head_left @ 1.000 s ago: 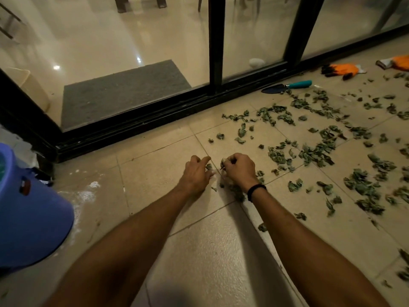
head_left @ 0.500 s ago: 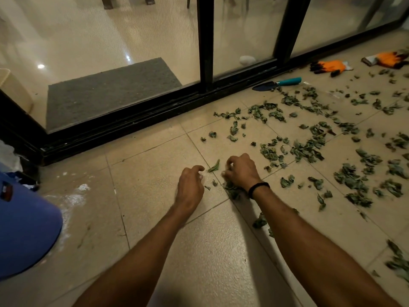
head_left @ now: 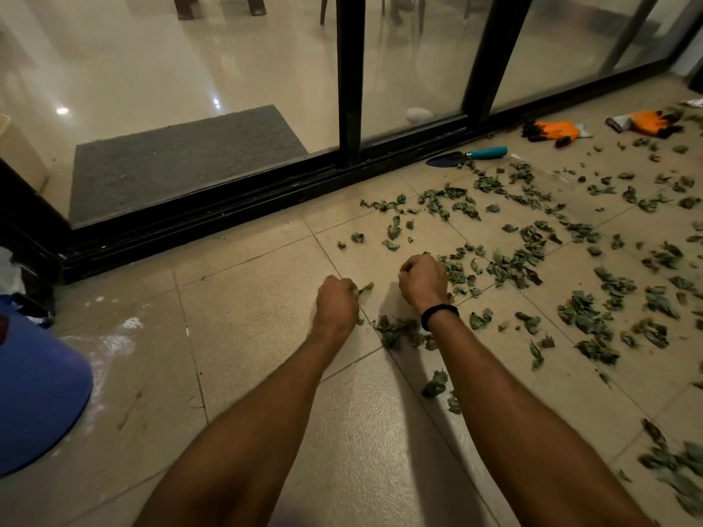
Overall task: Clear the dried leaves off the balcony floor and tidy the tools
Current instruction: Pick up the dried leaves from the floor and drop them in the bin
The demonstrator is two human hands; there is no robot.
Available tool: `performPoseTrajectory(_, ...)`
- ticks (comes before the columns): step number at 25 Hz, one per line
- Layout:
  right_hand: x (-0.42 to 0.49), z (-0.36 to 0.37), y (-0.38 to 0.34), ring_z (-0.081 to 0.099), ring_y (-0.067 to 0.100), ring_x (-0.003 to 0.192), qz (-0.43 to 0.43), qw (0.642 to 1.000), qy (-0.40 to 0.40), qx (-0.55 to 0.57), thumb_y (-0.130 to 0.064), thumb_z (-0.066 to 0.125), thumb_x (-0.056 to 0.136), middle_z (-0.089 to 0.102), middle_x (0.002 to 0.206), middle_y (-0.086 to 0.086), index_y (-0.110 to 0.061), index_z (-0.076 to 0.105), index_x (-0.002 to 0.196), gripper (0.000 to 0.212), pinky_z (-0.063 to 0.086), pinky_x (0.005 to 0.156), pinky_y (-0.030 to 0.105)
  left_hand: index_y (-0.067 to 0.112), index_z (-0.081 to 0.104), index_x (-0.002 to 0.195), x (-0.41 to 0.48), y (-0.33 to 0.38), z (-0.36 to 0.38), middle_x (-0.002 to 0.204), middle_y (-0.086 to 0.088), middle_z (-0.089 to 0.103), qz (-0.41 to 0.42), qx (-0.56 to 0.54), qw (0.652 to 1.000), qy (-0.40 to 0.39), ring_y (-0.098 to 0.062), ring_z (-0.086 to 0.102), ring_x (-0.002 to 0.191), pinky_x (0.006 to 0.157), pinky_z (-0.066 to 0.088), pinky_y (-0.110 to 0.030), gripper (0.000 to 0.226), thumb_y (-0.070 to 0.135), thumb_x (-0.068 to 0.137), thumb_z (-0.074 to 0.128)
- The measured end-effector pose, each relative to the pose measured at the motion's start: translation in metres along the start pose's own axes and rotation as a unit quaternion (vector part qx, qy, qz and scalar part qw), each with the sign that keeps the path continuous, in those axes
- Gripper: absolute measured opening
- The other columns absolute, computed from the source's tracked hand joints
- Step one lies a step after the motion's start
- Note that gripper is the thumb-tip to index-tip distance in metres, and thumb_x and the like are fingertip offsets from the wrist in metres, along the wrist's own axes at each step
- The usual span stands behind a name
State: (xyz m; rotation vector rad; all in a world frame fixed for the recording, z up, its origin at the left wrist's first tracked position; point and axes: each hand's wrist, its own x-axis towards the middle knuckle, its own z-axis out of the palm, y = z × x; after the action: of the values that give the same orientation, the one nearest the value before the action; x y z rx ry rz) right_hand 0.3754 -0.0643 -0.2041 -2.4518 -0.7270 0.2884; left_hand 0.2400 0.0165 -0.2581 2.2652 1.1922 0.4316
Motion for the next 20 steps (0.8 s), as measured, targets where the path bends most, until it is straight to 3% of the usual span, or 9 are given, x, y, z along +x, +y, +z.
performPoseTrajectory(3,0.001,-0.005,0.02,0.061,0.028,0.082,0.024,0.997,-0.028,-0.065,-0.024,0.076,0.086,0.064,0.087,0.015,-0.008,0.064,0.076,0.022,0.049,0.064,0.031,0.004,0.073,0.102,-0.005,-0.004,-0.012,0.099,-0.014,0.068,-0.051,-0.084,0.994,0.037,-0.021,0.061,0.083,0.07,0.041,-0.026,0.021,0.013,0.099,0.054)
performPoseTrajectory(5,-0.006,-0.003,0.028,0.062,0.03,0.09,0.017,0.991,-0.067,-0.112,-0.026,0.075,0.086,0.066,0.096,0.016,-0.007,0.068,0.083,0.021,0.052,0.07,0.034,0.004,0.073,0.1,-0.014,-0.007,-0.022,0.098,-0.012,0.068,-0.041,-0.083,0.995,0.038,-0.02,0.06,0.082,0.069,0.038,-0.024,0.02,0.009,0.097,0.054)
performPoseTrajectory(7,-0.012,0.0,0.032,0.063,0.033,0.097,-0.015,0.99,-0.062,-0.125,-0.014,0.063,0.092,0.068,0.103,0.018,-0.004,0.072,0.096,0.014,0.054,0.081,0.037,0.006,0.072,0.101,-0.024,-0.009,-0.029,0.1,-0.013,0.067,-0.016,-0.05,0.998,0.016,-0.021,0.062,0.083,0.068,0.039,-0.025,0.019,0.005,0.095,0.055)
performPoseTrajectory(10,-0.016,-0.006,0.023,0.064,0.032,0.102,-0.032,0.992,-0.085,-0.091,-0.007,0.059,0.092,0.071,0.106,0.018,-0.003,0.073,0.103,0.019,0.055,0.086,0.037,0.011,0.06,0.132,-0.04,-0.008,-0.032,0.12,-0.014,0.057,0.011,0.012,0.999,-0.042,-0.024,0.057,0.099,0.079,0.047,-0.03,0.04,0.003,0.094,0.054)
performPoseTrajectory(13,-0.018,-0.018,0.01,0.063,0.028,0.106,-0.083,0.973,-0.18,-0.114,-0.016,0.067,0.091,0.069,0.115,0.013,-0.008,0.071,0.113,0.024,0.052,0.087,0.034,0.026,0.036,0.153,-0.054,-0.002,-0.025,0.135,-0.014,0.042,0.054,0.042,0.994,-0.082,-0.027,0.044,0.118,0.098,0.047,-0.041,0.051,0.024,0.103,0.047)
performPoseTrajectory(16,-0.035,-0.009,0.003,0.058,0.028,0.109,-0.13,0.943,-0.251,-0.176,-0.033,0.076,0.084,0.063,0.117,0.009,-0.014,0.065,0.117,0.04,0.05,0.087,0.034,0.033,0.038,0.15,-0.055,0.0,-0.015,0.142,-0.012,0.035,0.071,0.089,0.986,-0.121,-0.029,0.036,0.126,0.1,0.045,-0.04,0.052,0.039,0.101,0.053)
performPoseTrajectory(20,-0.051,0.011,0.002,0.059,0.031,0.099,-0.172,0.946,-0.204,-0.187,-0.018,0.07,0.087,0.063,0.109,0.014,-0.013,0.067,0.097,0.012,0.043,0.073,0.031,0.019,0.063,0.121,-0.062,-0.015,-0.001,0.117,-0.007,0.051,0.101,0.023,0.993,-0.053,-0.026,0.05,0.107,0.085,0.046,-0.032,0.024,0.014,0.1,0.053)
